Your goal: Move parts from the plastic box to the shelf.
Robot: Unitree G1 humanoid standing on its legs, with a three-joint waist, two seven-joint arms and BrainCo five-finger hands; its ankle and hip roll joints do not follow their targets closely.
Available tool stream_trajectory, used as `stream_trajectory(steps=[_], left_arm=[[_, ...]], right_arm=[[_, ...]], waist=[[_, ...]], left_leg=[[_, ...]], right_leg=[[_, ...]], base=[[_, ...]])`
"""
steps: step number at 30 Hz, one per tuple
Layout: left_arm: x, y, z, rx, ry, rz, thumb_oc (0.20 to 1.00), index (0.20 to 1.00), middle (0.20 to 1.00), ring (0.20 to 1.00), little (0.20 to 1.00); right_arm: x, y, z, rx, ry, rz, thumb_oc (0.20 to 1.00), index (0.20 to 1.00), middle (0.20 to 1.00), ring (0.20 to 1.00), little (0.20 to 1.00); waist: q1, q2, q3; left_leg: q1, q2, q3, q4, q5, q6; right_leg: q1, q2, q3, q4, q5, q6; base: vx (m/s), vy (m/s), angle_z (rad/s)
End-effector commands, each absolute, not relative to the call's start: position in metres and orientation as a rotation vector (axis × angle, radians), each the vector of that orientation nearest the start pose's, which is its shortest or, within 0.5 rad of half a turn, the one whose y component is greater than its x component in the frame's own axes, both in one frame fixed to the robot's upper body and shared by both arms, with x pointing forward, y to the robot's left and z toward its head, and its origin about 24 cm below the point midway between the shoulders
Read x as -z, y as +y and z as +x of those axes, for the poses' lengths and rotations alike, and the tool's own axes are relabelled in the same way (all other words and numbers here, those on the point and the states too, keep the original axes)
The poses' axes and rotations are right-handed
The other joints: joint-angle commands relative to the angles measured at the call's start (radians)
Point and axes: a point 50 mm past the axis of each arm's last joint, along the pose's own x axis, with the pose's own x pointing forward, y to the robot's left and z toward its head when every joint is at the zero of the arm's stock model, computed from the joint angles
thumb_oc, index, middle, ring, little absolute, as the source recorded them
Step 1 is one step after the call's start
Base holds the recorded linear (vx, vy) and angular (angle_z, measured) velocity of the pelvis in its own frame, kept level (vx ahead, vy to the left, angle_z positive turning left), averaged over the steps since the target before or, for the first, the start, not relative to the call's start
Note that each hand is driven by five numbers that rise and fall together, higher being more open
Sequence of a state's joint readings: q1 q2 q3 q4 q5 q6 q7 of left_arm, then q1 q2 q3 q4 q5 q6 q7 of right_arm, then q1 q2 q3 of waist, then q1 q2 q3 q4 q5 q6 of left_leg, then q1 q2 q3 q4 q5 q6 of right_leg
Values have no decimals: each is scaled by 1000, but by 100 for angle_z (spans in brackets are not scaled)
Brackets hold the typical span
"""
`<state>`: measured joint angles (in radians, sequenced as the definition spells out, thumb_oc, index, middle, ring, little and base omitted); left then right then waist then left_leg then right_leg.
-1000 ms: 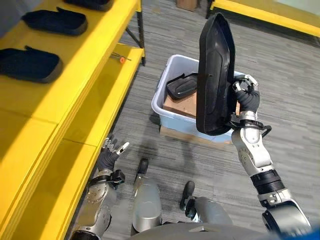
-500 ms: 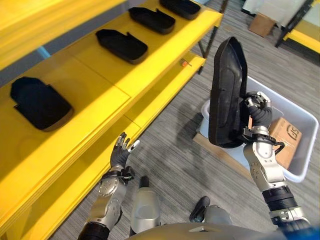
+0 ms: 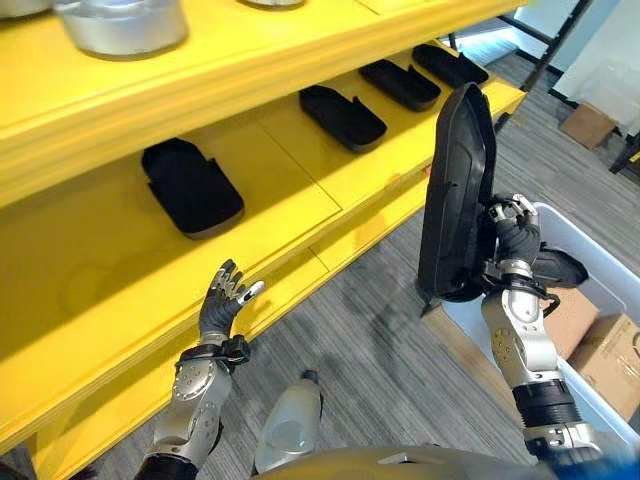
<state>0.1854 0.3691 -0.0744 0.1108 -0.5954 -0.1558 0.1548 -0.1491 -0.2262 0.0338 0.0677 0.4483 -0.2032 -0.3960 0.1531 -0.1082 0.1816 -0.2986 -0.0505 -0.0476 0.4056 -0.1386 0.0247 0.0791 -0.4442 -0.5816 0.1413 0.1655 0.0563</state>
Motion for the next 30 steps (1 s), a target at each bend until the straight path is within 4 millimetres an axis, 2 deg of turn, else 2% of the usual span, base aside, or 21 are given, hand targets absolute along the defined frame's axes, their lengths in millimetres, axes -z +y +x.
stream_trajectory(steps=[1, 2, 3, 4, 5, 6, 7, 9, 10, 15, 19, 20, 21, 22, 24, 25, 26, 27, 28, 29, 30], left_arm=[[-22, 227, 212, -161, 47, -151, 1000, 1000, 1000, 1000, 1000], [-22, 227, 212, -161, 47, -151, 1000, 1000, 1000, 1000, 1000], [-24, 227, 214, -158, 43, -138, 1000, 1000, 1000, 1000, 1000], [-26, 222, 222, -135, 36, -123, 1000, 1000, 1000, 1000, 1000], [-26, 222, 223, -135, 36, -123, 1000, 1000, 1000, 1000, 1000], [-26, 216, 225, -118, 36, -129, 1000, 1000, 1000, 1000, 1000], [-24, 207, 225, -89, 42, -151, 1000, 1000, 1000, 1000, 1000], [-23, 204, 224, -83, 48, -161, 1000, 1000, 1000, 1000, 1000], [-20, 202, 221, -77, 60, -169, 1000, 1000, 1000, 1000, 1000], [-21, 198, 221, -48, 53, -168, 1000, 1000, 1000, 1000, 1000], [-17, 196, 219, -45, 74, -183, 1000, 1000, 1000, 1000, 1000], [-16, 192, 221, -30, 79, -183, 1000, 1000, 1000, 1000, 1000], [-15, 190, 221, -14, 83, -186, 1000, 1000, 1000, 1000, 1000], [-15, 190, 221, -14, 83, -186, 1000, 1000, 1000, 1000, 1000], [-14, 187, 219, 5, 89, -189, 1000, 1000, 1000, 1000, 1000], [-14, 187, 219, 5, 89, -189, 1000, 1000, 1000, 1000, 1000], [-14, 186, 220, 8, 88, -189, 1000, 1000, 1000, 1000, 1000], [-14, 185, 220, 13, 90, -191, 1000, 1000, 1000, 1000, 1000], [-13, 184, 221, 12, 94, -195, 1000, 1000, 1000, 1000, 1000], [-14, 183, 223, 18, 92, -193, 1000, 1000, 1000, 1000, 1000], [-14, 182, 223, 19, 93, -193, 1000, 1000, 1000, 1000, 1000]], right_arm=[[-115, -221, 277, 384, -395, 271, 200, 200, 200, 200, 200], [-115, -221, 277, 384, -395, 271, 200, 200, 200, 200, 200], [-114, -222, 275, 391, -397, 270, 200, 200, 200, 200, 200], [-110, -224, 270, 382, -387, 279, 200, 200, 200, 200, 200], [-110, -224, 270, 381, -388, 279, 200, 200, 200, 200, 200], [-109, -225, 269, 371, -388, 293, 200, 200, 200, 200, 200], [-107, -228, 265, 375, -385, 292, 200, 200, 200, 200, 200], [-105, -227, 265, 371, -379, 302, 200, 200, 200, 200, 200], [-104, -227, 263, 375, -374, 292, 200, 200, 200, 200, 200], [-103, -231, 265, 373, -362, 287, 200, 200, 200, 200, 200], [-99, -238, 260, 396, -346, 277, 200, 200, 200, 200, 200], [-99, -245, 256, 418, -349, 271, 200, 200, 200, 200, 200], [-102, -252, 252, 438, -363, 250, 200, 200, 200, 200, 200], [-102, -252, 252, 438, -363, 250, 200, 200, 200, 200, 200], [-98, -260, 242, 466, -352, 220, 200, 200, 200, 200, 200], [-98, -260, 242, 467, -352, 220, 200, 200, 200, 200, 200], [-97, -263, 238, 479, -348, 213, 200, 200, 200, 200, 200], [-94, -266, 235, 493, -341, 213, 200, 200, 200, 200, 200], [-92, -271, 229, 522, -334, 208, 200, 200, 200, 200, 200], [-89, -276, 223, 542, -322, 205, 200, 200, 200, 200, 200], [-89, -276, 223, 542, -322, 205, 200, 200, 200, 200, 200]], waist=[[14, 37, -21], [14, 37, -21], [-7, 42, -26], [-61, 71, -23], [-61, 71, -24], [-75, 68, -24], [-94, 49, -26], [-96, 41, -28], [-108, 34, -32], [-101, 36, -44], [-97, 43, -51], [-112, 43, -40], [-130, 31, -19], [-130, 32, -20], [-145, 11, -13], [-146, 11, -14], [-157, 8, -18], [-167, 13, -24], [-188, 35, -35], [-197, 63, -42], [-199, 64, -42]], left_leg=[[190, 19, 7, -307, 69, -7], [190, 19, 7, -307, 69, -7], [197, 15, -15, -334, 86, 3], [239, 7, -66, -384, 121, 28], [236, 8, -66, -385, 125, 27], [240, -2, -74, -385, 132, 31], [247, -39, -99, -384, 144, 34], [247, -50, -105, -383, 148, 31], [249, -63, -121, -374, 150, 24], [232, -78, -123, -345, 150, 11], [206, -92, -137, -326, 169, -12], [170, -87, -108, -277, 172, -34], [148, -23, 4, -221, 140, -34], [147, -22, 4, -220, 140, -34], [173, 112, 74, -177, 95, -29], [170, 112, 73, -179, 99, -30], [186, 173, 83, -190, 117, -35], [209, 232, 90, -215, 152, -47], [247, 350, 102, -287, 267, -85], [260, 418, 85, -348, 374, -124], [262, 419, 82, -356, 380, -126]], right_leg=[[-44, -2, 70, 6, 30, 149], [-44, -2, 70, 6, 30, 149], [-75, 40, 169, 27, 16, 130], [-169, 258, 406, 113, -147, 69], [-172, 259, 406, 114, -145, 68], [-181, 329, 420, 120, -190, 48], [-196, 444, 423, 110, -224, 19], [-185, 471, 417, 88, -231, 10], [-176, 497, 465, 57, -237, 2], [-108, 495, 497, -51, -219, -11], [-85, 483, 453, -82, -216, -18], [-83, 466, 424, -83, -219, -20], [-91, 435, 405, -74, -211, -19], [-92, 435, 405, -74, -211, -19], [-97, 388, 387, -66, -212, -16], [-100, 387, 386, -67, -209, -17], [-106, 370, 372, -58, -217, -17], [-108, 361, 357, -50, -227, -15], [-116, 345, 327, -19, -248, -14], [-126, 321, 306, 23, -262, -3], [-127, 322, 303, 27, -265, -4]], base=[[12, 56, 19], [31, 106, 8], [111, 260, 14], [103, 259, 22], [106, 242, 92], [0, 96, 120], [12, 94, 109], [-32, 22, 48], [-76, -12, 46], [-69, -32, 25], [-76, -25, 11], [-240, 41, 43], [-214, 44, 54], [-234, 63, 101], [-122, 49, 109], [-44, 49, 56], [-30, 60, 38], [-11, 172, 63], [41, 316, 82], [43, 278, 102], [50, 251, 74]])
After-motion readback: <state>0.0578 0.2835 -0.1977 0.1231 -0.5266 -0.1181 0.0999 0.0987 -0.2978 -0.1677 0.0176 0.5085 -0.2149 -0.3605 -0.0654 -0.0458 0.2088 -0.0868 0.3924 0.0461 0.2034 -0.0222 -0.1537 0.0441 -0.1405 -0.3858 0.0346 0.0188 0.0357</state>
